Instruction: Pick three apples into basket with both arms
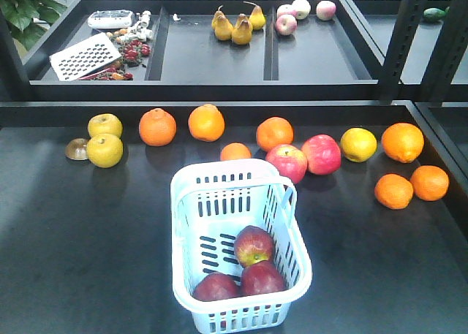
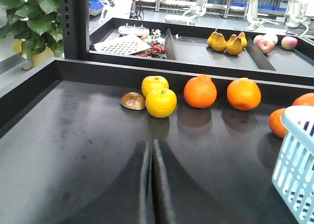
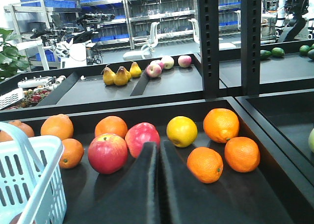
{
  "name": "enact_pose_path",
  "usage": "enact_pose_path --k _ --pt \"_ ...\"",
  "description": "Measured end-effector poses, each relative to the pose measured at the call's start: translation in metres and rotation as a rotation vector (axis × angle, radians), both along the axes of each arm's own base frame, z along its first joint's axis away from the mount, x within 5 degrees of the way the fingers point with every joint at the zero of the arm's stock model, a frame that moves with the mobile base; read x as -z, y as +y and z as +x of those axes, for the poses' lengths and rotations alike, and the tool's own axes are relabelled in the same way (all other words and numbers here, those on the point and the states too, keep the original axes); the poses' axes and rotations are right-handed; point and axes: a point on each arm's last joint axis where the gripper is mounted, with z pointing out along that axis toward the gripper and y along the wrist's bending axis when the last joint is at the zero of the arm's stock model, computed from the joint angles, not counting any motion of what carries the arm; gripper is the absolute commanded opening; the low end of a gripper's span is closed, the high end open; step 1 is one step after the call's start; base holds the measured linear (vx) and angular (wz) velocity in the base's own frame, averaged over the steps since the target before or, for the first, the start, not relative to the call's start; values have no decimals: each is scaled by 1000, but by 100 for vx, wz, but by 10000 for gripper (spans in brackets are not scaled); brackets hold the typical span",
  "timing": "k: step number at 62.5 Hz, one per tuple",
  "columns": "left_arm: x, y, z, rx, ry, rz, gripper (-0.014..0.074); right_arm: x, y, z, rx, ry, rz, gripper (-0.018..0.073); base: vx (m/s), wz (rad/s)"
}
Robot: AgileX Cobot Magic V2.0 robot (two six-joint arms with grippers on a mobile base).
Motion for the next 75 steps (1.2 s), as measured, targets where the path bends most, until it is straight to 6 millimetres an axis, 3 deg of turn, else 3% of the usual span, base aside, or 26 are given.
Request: enact_pose_path --k 75 --pt "0 0 0 0 0 0 -6 0 0 0 0 -1 0 -8 0 0"
